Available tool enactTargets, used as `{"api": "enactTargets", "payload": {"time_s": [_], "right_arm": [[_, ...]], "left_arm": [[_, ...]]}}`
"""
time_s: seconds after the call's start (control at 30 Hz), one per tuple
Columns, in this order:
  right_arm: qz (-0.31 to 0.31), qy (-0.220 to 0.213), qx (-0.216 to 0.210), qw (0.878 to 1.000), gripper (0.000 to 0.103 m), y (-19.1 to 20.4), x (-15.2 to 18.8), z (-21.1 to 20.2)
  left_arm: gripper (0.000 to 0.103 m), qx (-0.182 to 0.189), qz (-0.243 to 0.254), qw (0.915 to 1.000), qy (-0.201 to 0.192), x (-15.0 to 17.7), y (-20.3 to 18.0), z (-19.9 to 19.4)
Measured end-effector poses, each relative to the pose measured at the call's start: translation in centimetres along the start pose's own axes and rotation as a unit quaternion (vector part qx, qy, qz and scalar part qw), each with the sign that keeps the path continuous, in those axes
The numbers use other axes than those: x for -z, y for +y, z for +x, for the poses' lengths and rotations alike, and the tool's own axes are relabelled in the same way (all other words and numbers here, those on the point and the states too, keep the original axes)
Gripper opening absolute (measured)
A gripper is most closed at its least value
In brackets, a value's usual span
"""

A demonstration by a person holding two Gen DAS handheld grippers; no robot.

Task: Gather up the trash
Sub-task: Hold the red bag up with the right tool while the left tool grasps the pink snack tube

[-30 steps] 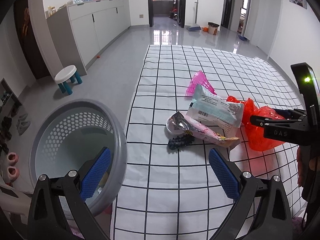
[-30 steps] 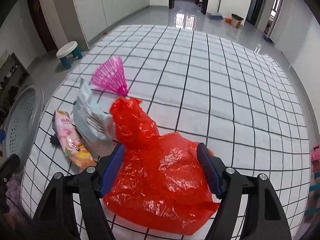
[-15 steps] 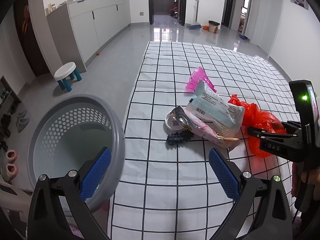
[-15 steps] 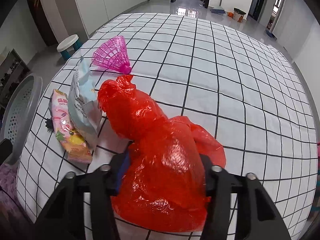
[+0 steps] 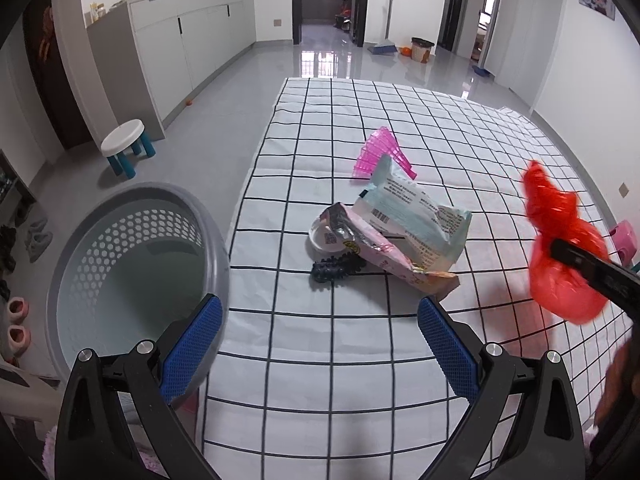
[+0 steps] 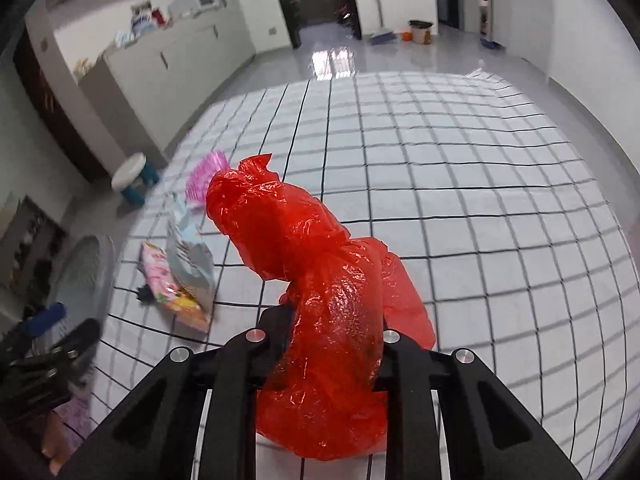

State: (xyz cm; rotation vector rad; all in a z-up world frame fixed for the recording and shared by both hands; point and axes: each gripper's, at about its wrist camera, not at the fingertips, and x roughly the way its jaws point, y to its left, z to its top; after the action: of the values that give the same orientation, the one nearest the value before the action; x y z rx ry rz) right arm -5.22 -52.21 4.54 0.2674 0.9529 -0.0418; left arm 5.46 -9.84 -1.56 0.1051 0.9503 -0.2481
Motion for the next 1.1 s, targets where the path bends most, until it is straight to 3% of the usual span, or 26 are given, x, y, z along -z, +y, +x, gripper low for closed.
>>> {"api": "enactTargets", "payload": {"time_s": [0.37, 0.67, 1.1], "right_arm": [[0.049, -0.052, -0.016, 0.997, 0.021, -0.3, 4.1, -4.5], [0.076, -0.041, -0.044, 0.995, 0.021, -2.4, 4.7, -3.3], [0.082, -0.050, -0.081, 0.992, 0.021, -2.9, 5.2, -3.9]], "left_arm": [[0.096, -0.004, -0.004, 1.0000, -0.002, -1.4, -2.4, 1.8], [0.096, -0.022, -0.010, 0.9994, 0.023, -1.5, -4.2, 5.4], [0.096, -0.021, -0.009, 0.9996, 0.013, -1.9, -5.4, 6.1]]}}
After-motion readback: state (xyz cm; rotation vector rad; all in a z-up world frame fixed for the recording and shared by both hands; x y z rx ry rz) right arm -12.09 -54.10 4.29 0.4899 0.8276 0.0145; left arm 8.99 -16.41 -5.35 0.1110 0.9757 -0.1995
